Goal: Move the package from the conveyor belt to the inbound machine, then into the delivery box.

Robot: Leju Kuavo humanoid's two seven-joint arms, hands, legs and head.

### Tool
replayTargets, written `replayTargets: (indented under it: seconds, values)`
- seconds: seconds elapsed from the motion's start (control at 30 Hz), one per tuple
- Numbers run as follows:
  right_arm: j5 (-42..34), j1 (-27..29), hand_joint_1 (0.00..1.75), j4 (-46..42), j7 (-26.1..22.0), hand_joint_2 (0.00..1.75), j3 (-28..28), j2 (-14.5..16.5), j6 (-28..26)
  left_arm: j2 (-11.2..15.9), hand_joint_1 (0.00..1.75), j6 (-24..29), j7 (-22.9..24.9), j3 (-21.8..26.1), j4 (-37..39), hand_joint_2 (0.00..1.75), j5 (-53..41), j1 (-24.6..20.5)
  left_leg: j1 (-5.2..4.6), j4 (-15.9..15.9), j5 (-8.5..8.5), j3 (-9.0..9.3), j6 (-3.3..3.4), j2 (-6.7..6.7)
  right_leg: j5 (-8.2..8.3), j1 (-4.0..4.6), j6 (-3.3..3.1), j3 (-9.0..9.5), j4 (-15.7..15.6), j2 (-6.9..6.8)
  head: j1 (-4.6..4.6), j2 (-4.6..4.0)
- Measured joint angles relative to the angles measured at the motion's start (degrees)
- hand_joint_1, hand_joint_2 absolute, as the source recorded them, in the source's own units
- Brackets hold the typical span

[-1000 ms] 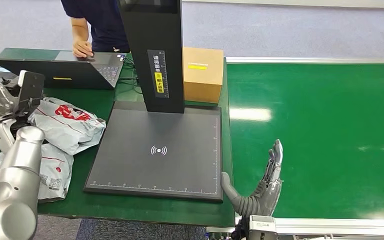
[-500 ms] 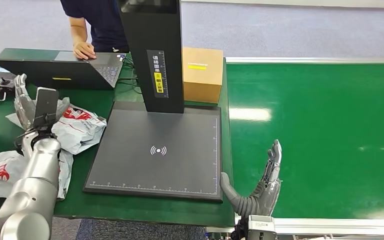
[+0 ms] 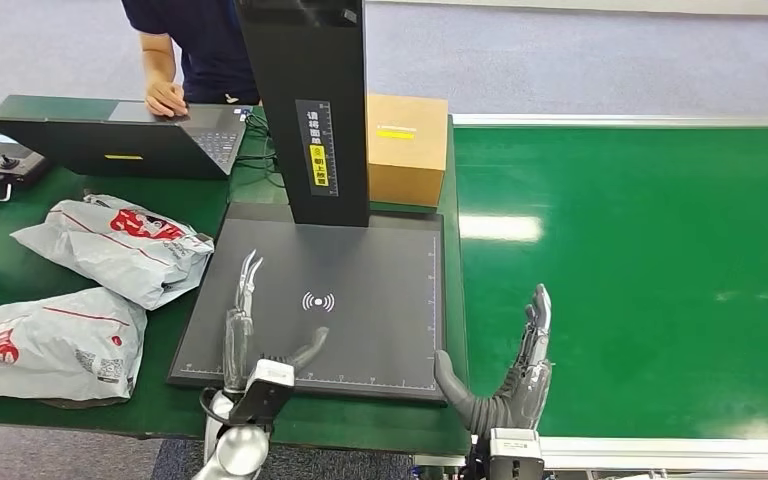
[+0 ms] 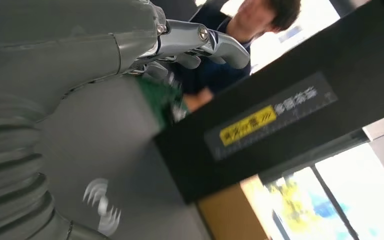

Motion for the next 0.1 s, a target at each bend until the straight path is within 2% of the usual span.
replayTargets:
  seconds: [0.1]
  values:
    - [-0.58,-0.59,0.0,1.94,0.0,1.75,1.16,-0.68,0.42,0.01,0.0,-2.0,-0.8,-0.46,-1.02,1.75,5.11,2.45,0.03,-0.01,0.02,0.02,-0.03,0.01,-0.01,0.03,-0.01,-0.01,0.01,-0.01,-0.01,0.0]
